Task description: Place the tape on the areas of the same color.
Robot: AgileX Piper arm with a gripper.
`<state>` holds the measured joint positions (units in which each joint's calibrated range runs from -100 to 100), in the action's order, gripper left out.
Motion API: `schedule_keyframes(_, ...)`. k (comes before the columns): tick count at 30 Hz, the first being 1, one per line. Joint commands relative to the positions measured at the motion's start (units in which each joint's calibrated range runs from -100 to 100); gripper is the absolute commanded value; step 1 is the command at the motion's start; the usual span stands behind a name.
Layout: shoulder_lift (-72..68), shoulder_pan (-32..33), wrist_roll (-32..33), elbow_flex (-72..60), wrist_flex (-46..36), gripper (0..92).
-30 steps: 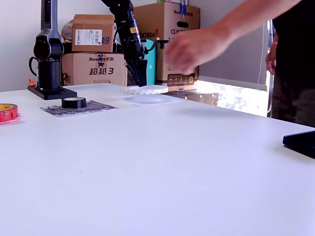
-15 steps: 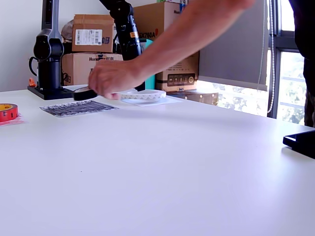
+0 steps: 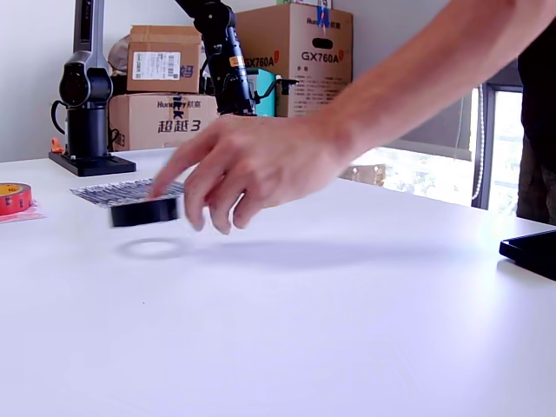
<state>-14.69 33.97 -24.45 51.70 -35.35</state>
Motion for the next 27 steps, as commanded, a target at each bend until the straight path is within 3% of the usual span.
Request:
schedule_keyframes(1,0.56,-0.25,-0.43,0.23,-0.5,19.0)
schedule_keyframes(7,0.56,-0.41,-0.43,0.69,-0.5,51.1)
schedule_keyframes(12,0.66,-0.33,-0.67,1.51,-0.5,68.3)
schedule_keyframes(21,3.93,-2.54,-0.59,-0.31,-1.69,72.3)
schedule_keyframes(27,16.56,-8.85,-0.43,-9.49,-20.02,72.3)
